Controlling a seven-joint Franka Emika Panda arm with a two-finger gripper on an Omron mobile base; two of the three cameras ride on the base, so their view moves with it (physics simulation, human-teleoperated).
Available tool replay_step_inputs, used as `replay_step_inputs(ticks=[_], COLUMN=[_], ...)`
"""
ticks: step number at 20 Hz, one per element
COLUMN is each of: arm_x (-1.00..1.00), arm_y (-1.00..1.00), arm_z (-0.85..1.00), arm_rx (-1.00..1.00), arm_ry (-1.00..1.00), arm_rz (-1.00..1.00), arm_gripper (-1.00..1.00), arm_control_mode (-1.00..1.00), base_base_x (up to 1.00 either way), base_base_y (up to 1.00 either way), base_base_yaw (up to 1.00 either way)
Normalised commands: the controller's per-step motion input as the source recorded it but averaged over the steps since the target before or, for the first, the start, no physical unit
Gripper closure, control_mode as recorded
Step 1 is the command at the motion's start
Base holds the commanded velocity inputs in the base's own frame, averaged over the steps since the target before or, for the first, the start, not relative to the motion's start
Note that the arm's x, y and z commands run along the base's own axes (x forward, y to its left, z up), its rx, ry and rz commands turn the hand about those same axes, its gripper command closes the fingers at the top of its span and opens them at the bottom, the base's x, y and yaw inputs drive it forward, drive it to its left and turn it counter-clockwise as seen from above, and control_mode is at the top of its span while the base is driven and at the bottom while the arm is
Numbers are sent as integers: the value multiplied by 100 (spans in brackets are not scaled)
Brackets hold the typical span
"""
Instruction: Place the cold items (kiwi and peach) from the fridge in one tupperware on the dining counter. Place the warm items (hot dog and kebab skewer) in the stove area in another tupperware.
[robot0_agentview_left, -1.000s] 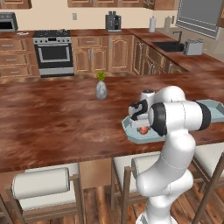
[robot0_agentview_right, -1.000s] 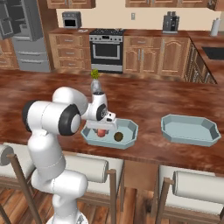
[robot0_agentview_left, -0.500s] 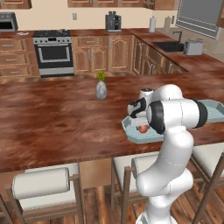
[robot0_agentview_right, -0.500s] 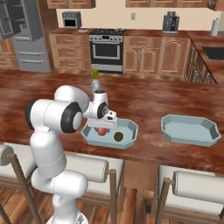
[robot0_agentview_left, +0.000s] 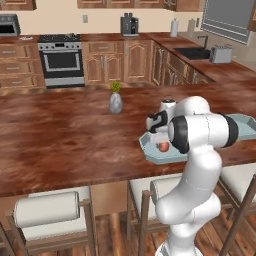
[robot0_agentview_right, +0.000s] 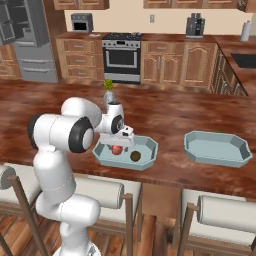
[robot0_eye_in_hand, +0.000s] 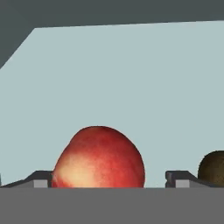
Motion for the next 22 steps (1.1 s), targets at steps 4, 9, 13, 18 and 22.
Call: replay_step_inputs(ticks=[4,9,13,18,22], arm_x=[-29,-40,-84,-100,-100], arm_y=[0,0,46,51,32], arm_z=[65,100,87,68,68], arm_rx=[6,13,0,-3,-4], arm_ry=[0,0,-19,-23,-12], arm_rz=[-15,-26,-33,-31,-22], arm_gripper=[-100,-100,-100,-100,-100], arm_control_mode=[-100,-100,-100,-100,-100], base_base_x=[0,0,0,0,0], base_base_y=[0,0,0,0,0], base_base_yaw=[0,0,0,0,0])
